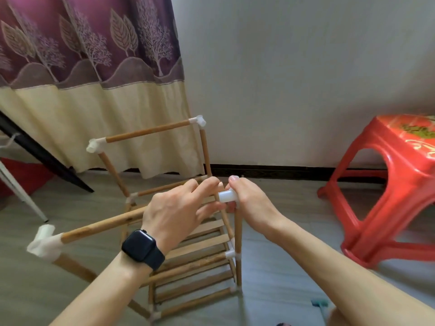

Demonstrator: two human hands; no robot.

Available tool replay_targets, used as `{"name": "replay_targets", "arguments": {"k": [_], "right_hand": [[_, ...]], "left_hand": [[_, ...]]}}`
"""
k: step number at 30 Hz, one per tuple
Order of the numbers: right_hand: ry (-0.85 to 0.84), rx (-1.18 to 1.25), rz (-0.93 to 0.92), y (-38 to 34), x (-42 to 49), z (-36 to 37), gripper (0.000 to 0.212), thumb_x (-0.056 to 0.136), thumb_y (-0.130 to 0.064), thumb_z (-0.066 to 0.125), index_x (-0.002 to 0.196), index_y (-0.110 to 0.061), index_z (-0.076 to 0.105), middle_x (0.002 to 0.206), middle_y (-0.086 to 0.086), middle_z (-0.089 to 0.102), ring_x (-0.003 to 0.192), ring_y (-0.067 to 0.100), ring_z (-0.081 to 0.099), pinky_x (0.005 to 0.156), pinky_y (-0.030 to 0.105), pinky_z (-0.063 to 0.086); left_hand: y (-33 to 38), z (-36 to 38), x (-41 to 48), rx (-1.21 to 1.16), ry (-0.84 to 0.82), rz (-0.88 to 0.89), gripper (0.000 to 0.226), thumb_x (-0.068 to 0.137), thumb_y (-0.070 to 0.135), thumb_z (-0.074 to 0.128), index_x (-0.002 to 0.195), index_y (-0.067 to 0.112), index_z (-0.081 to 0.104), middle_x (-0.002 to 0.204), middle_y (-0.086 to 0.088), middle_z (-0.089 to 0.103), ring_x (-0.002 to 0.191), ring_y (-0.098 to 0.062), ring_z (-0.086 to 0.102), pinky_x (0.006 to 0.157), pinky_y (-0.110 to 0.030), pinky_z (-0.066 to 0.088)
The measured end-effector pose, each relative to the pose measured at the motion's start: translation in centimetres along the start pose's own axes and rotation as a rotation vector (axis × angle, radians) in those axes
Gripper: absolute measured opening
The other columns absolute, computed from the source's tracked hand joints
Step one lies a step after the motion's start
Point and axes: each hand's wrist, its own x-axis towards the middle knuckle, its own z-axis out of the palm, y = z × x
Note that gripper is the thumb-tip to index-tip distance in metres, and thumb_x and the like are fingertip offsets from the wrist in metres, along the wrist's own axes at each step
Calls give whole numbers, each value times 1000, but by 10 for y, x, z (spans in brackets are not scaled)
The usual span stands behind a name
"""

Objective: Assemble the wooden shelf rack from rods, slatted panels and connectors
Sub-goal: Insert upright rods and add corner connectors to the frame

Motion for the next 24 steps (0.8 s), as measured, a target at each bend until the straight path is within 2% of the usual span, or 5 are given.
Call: {"name": "replay_targets", "arguments": {"k": [4, 8, 15, 18, 24], "right_hand": [[38, -21, -24, -1, 0, 0, 41, 107, -42, 30, 85, -19, 55, 80, 1, 57, 73, 11, 54, 80, 39, 51], [90, -31, -24, -3, -4, 0, 39, 108, -38, 31, 85, -16, 53, 81, 0, 54, 64, -1, 50, 64, 16, 44], [97, 8, -6, 1, -8, 4, 40, 106, -41, 32, 84, -16, 53, 83, 4, 57, 77, 16, 52, 76, 35, 43], [114, 11, 11, 1, -6, 5, 41, 106, -42, 32, 86, -15, 55, 80, 4, 60, 75, 15, 54, 72, 34, 43], [71, 30, 35, 0, -4, 2, 46, 97, -53, 34, 89, -14, 57, 76, 4, 62, 77, 23, 59, 92, 57, 51]], "left_hand": [[0, 1, -1, 67, 32, -63, 46, 96, 65, 46, 116, 26, 60, 65, 6, 52, 46, -11, 33, 42, -17, 27], [4, 1, -1, 119, 82, -69, 43, 91, 63, 59, 104, 23, 65, 61, 5, 50, 49, -11, 26, 45, -18, 23], [6, 2, -5, 131, 74, -116, 46, 94, 67, 52, 100, 24, 64, 63, 4, 55, 44, -17, 50, 46, -19, 25], [7, 4, -5, 125, 108, -136, 48, 94, 68, 50, 94, 22, 64, 61, 4, 56, 43, -17, 51, 44, -20, 28], [11, 9, -8, 60, 164, -141, 46, 96, 66, 49, 90, 23, 63, 59, 6, 56, 43, -18, 51, 40, -22, 37]]}}
